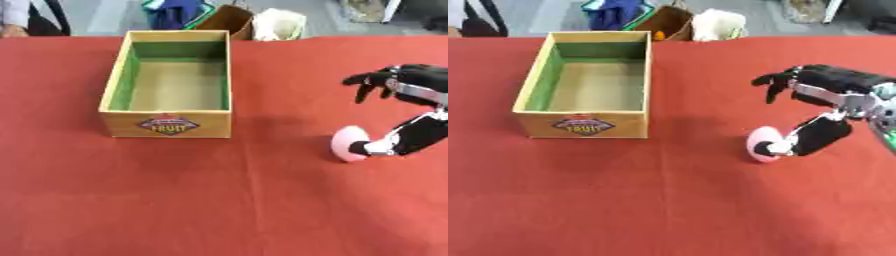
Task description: Pick up objects on the table and place them in the box.
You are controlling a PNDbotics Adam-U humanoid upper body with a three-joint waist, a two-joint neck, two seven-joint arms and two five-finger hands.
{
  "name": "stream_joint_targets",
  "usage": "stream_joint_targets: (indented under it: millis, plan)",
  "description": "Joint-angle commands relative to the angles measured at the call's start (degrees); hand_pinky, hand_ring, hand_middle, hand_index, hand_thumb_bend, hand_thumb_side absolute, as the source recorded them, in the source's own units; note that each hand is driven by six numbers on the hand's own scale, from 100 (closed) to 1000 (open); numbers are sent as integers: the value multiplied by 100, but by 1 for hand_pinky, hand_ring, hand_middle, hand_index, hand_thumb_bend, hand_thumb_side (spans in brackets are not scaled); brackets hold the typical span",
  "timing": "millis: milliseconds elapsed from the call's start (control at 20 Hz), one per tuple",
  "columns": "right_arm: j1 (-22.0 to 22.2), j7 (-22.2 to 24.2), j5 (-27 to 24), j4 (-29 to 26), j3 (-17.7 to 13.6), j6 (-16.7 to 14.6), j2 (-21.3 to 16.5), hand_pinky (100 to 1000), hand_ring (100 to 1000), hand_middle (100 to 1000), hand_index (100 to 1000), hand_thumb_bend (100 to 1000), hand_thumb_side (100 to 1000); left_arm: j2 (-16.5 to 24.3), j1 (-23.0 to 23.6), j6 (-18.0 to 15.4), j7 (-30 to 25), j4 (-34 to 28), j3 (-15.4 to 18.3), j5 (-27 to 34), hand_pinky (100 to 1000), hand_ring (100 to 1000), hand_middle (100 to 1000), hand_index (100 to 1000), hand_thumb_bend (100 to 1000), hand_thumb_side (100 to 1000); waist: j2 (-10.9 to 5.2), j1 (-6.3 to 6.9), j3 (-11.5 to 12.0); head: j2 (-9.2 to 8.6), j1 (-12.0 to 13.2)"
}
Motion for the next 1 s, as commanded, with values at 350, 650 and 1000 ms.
stream_joint_targets:
  millis: [350,650,1000]
  plan:
    - [-124,111,424,587,211,-67,-212,747,867,764,1000,499,450,107,-18,-4,-34,-111,-32,23,553,517,441,596,100,653,-92,-3,28,-58,-55]
    - [-137,201,499,756,379,-169,-159,743,861,736,981,486,435,100,-18,-7,-39,-111,-35,33,554,517,441,596,100,653,-86,-4,51,-58,-66]
    - [-136,170,571,834,476,-261,-118,720,828,617,887,448,380,96,-20,-7,-47,-111,-40,42,554,517,441,596,100,654,-85,-7,59,-60,-64]
